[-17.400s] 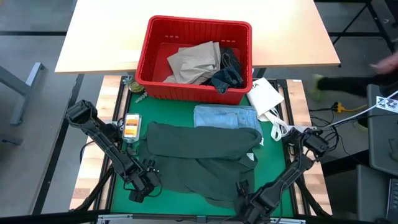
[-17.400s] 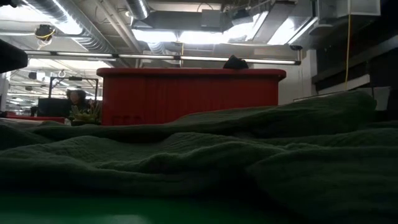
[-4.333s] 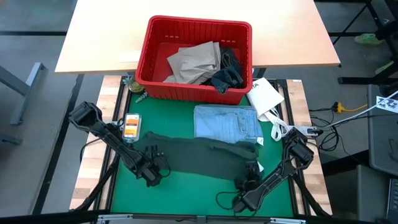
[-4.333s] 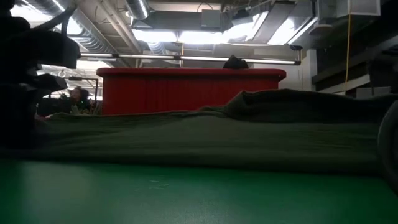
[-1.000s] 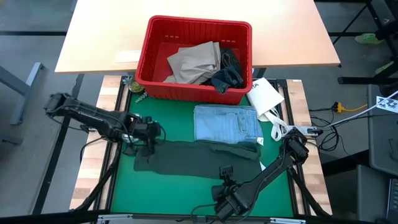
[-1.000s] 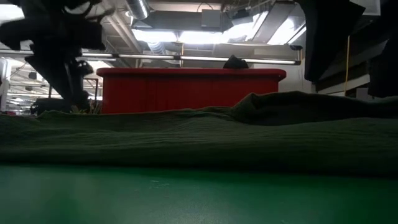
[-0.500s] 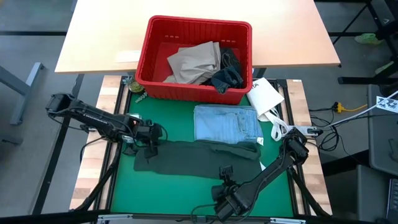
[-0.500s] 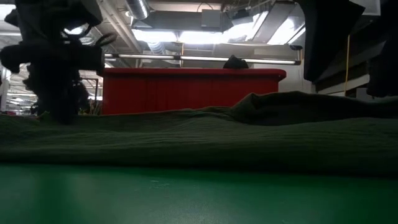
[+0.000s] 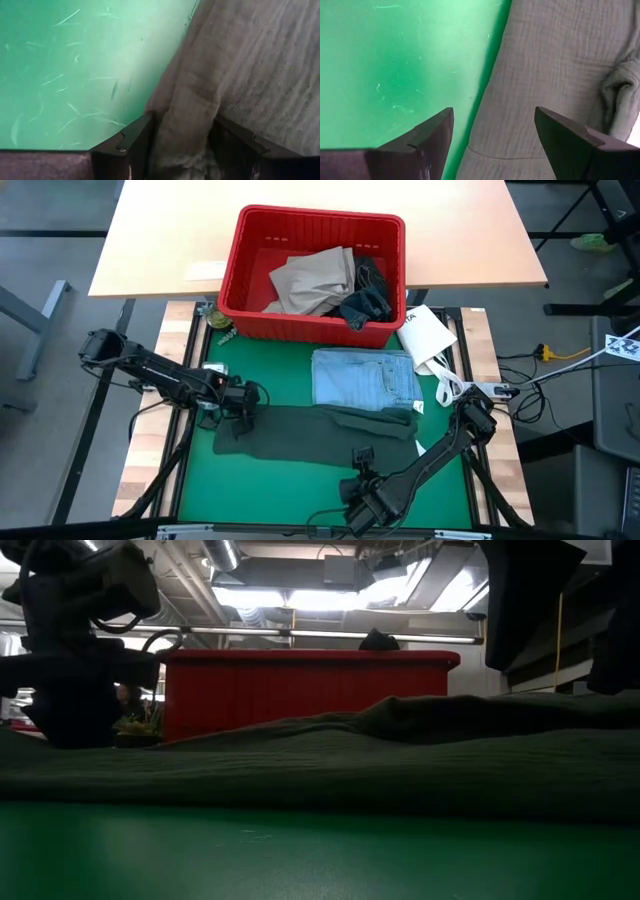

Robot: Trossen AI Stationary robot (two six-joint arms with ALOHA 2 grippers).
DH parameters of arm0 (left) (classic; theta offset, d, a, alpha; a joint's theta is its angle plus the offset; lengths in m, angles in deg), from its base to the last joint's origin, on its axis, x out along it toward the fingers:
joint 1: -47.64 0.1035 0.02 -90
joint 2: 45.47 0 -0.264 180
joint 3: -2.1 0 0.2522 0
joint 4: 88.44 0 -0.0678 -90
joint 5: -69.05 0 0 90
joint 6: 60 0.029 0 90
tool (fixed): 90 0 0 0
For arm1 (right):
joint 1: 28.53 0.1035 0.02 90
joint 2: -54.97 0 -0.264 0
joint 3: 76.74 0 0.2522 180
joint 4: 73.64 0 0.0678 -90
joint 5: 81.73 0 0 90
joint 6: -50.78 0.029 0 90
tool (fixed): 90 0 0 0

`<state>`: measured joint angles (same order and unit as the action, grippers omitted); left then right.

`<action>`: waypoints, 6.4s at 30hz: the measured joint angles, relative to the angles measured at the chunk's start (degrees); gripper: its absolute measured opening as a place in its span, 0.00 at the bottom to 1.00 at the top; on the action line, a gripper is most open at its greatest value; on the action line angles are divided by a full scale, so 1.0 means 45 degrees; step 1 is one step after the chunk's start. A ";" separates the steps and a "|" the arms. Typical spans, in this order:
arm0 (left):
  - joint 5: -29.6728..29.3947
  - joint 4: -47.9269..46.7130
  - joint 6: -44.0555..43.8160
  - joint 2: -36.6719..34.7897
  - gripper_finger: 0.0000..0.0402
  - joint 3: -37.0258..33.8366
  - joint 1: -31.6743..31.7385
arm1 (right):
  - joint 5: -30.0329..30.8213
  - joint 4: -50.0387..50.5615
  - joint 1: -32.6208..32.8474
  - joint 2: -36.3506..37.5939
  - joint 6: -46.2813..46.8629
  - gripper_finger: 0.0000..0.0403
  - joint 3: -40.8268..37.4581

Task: Fold Laundry from Bin
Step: Fold the green polo shirt

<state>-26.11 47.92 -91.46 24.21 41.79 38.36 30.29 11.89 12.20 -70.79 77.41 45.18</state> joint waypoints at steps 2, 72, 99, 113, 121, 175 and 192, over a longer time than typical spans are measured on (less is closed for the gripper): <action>0.0099 0.0253 -0.0005 0.0018 0.46 -0.0008 0.0000 | 0.0000 -0.0021 0.0000 0.0000 0.0002 0.70 0.0000; 0.2359 1.3529 -0.7660 0.2386 0.03 0.2397 -0.0749 | 0.3347 0.3248 0.0024 0.0010 -0.2341 0.70 0.4651; 0.3666 1.4807 -0.6290 0.9253 0.03 0.7352 0.0187 | 0.1957 0.4050 0.0029 0.0024 -0.1943 0.70 0.4896; 0.4995 1.7357 -0.7667 0.9241 0.03 0.7399 0.0265 | 0.1953 0.4027 0.0024 0.0022 -0.1934 0.70 0.4895; 0.3489 1.6586 -0.6570 0.9245 0.03 0.7394 0.0125 | 0.1957 0.4031 0.0024 0.0005 -0.1938 0.70 0.4896; 0.3713 1.8808 0.2827 0.9649 0.28 0.7380 0.0363 | 0.2164 0.3978 -0.0081 0.0000 -0.1505 0.70 0.4891; 0.5119 1.7196 0.3750 0.8150 0.29 0.7375 0.1390 | 0.2436 0.2889 -0.0481 0.0000 -0.1198 0.70 0.4770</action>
<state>-3.07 125.30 -74.59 60.88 74.98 44.62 41.25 24.89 10.04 -70.79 72.02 66.64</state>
